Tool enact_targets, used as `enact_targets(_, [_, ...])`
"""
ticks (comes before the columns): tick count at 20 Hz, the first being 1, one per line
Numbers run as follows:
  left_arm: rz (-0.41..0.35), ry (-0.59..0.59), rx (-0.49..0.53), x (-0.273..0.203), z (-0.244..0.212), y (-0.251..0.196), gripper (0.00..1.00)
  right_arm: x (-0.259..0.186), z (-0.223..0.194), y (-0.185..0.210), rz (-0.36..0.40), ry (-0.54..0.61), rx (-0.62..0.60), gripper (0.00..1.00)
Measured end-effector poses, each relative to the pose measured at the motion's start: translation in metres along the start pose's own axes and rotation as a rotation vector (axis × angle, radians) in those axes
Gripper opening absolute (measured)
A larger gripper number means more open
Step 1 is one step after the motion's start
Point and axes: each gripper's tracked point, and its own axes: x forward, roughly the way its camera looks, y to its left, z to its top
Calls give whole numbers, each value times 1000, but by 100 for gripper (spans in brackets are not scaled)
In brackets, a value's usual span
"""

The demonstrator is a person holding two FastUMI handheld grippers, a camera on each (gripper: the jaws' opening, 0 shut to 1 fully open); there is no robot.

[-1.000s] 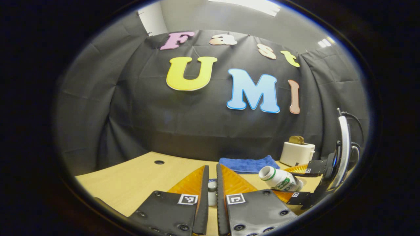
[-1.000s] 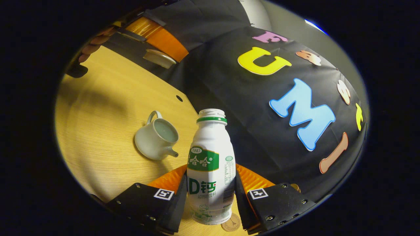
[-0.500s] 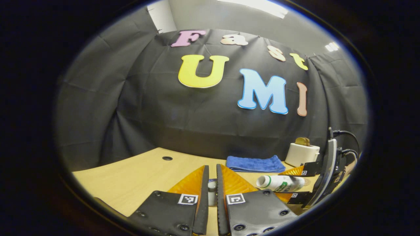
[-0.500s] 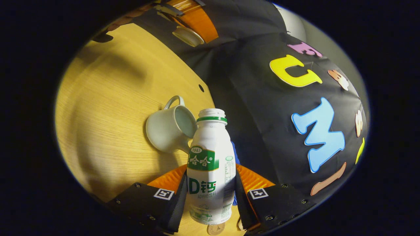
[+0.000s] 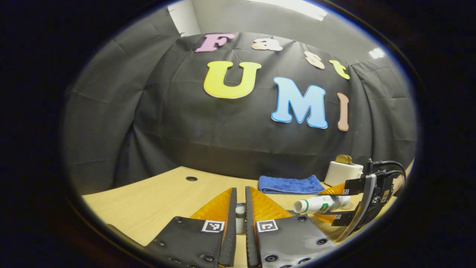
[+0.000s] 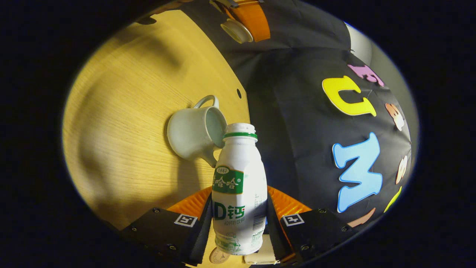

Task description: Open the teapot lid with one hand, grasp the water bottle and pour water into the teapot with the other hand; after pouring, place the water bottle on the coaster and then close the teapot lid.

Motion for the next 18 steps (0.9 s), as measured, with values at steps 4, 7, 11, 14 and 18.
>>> enact_targets(4, [0,7,1,0,-2,1,22,-1,-2,-3,0,16,-61,69])
enact_targets(7, [0,9,4,-1,-1,2,22,-2,-1,-8,-7,22,-115,69])
enact_targets(11, [-2,17,3,-1,-5,1,22,-2,-2,-10,-1,38,-187,69])
enact_targets(14, [-1,17,5,-1,-6,2,22,-1,-3,-14,-2,44,-225,69])
enact_targets(18, [-3,21,9,-2,-6,2,22,-2,-1,-18,-17,44,-282,69])
